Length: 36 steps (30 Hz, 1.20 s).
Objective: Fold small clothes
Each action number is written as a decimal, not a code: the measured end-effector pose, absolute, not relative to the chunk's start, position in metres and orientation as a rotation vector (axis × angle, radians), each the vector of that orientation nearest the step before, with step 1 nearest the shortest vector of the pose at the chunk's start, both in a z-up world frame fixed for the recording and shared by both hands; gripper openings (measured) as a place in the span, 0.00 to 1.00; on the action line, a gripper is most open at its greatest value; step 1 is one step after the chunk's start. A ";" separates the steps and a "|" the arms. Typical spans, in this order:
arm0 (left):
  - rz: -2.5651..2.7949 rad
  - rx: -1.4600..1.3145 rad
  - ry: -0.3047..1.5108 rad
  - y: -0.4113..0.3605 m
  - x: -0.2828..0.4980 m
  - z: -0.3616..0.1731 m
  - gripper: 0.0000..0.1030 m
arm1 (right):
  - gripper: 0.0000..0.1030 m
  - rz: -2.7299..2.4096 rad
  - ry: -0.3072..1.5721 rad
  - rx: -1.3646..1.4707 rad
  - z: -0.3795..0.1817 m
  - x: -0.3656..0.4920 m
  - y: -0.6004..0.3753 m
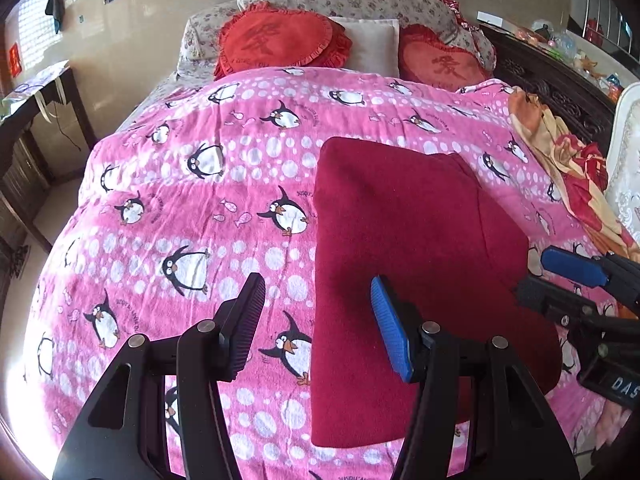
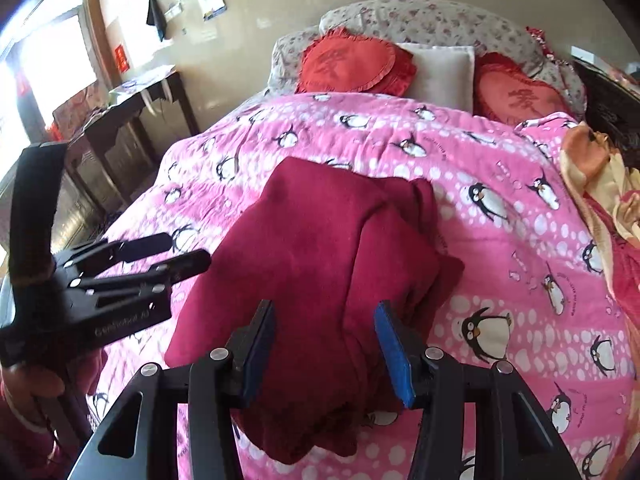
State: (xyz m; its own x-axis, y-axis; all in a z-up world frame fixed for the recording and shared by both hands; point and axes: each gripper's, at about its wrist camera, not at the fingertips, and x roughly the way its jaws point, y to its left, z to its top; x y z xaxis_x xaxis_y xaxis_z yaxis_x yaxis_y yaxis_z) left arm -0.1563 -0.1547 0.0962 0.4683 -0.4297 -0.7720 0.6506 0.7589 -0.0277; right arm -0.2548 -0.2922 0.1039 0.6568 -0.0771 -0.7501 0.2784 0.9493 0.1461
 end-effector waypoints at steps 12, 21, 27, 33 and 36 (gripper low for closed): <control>-0.639 0.251 0.810 -0.132 -0.169 0.117 0.54 | 0.49 -0.244 0.746 0.300 0.129 -0.263 -0.271; -0.628 0.239 0.791 -0.121 -0.177 0.126 0.54 | 0.65 -0.279 0.735 0.318 0.132 -0.267 -0.268; -0.625 0.221 0.777 -0.117 -0.179 0.133 0.54 | 0.66 -0.287 0.738 0.332 0.132 -0.268 -0.269; -0.616 0.217 0.775 -0.114 -0.182 0.133 0.54 | 0.66 -0.281 0.748 0.334 0.130 -0.267 -0.267; -0.611 0.216 0.788 -0.115 -0.184 0.131 0.54 | 0.66 -0.278 0.748 0.336 0.130 -0.266 -0.267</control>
